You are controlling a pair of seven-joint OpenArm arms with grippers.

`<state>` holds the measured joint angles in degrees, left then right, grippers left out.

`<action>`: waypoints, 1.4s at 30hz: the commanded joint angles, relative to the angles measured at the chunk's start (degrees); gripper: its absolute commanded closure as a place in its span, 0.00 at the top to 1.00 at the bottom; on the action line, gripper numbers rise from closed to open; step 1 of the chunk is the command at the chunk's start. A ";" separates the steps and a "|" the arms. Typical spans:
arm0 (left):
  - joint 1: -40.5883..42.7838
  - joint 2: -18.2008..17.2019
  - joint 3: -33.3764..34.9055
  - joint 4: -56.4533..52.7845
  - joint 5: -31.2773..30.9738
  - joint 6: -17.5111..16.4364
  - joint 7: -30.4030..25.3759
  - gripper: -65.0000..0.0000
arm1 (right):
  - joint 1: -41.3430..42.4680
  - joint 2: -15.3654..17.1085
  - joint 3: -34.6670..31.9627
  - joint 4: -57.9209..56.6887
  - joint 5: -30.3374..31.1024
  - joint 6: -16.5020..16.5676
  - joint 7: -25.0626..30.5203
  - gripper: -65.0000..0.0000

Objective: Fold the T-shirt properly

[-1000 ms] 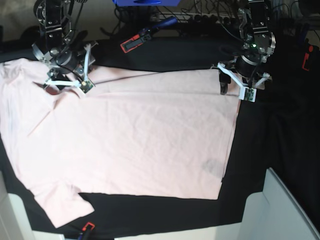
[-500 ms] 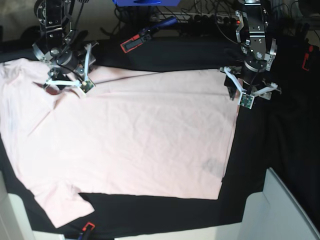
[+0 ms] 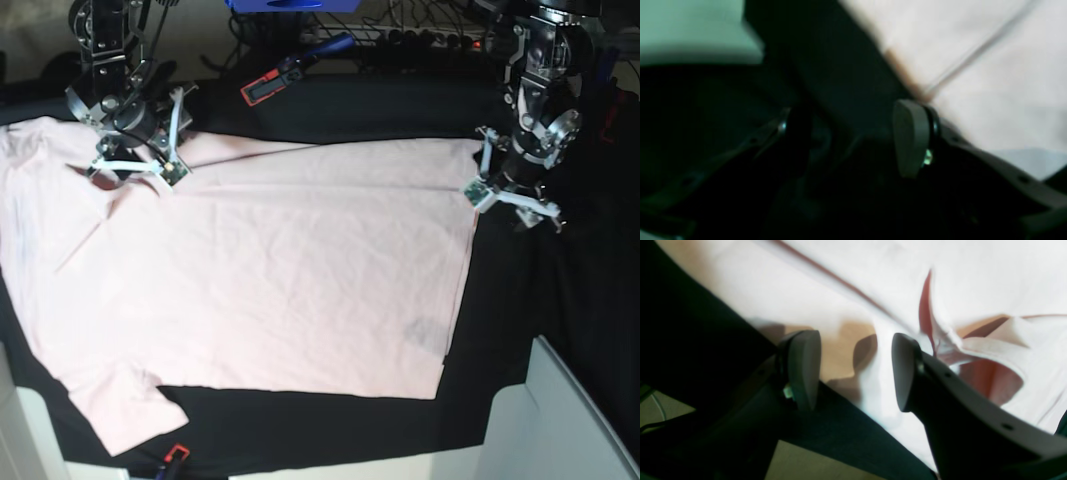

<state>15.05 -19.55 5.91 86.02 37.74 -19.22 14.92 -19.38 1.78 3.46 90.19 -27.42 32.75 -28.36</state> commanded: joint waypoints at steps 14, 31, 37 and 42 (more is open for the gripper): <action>-2.26 -0.89 6.88 1.59 0.55 -9.04 4.12 0.58 | -0.62 0.20 0.10 0.75 -0.14 -0.53 0.80 0.50; -6.74 -0.62 6.79 -5.89 0.55 -11.68 5.08 0.25 | -0.71 0.20 0.10 0.75 -0.14 -0.53 0.80 0.50; -6.92 -0.54 6.70 -3.60 0.46 -11.68 5.08 0.22 | -0.54 0.20 0.01 0.75 -0.14 -0.53 0.80 0.50; -6.65 -0.45 6.44 -0.17 0.20 -11.77 5.08 0.23 | -0.45 0.20 0.01 0.75 -0.14 -0.53 0.80 0.50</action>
<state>8.75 -19.35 12.75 85.03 37.71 -31.55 20.12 -20.16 1.74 3.46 90.19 -27.44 32.53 -28.34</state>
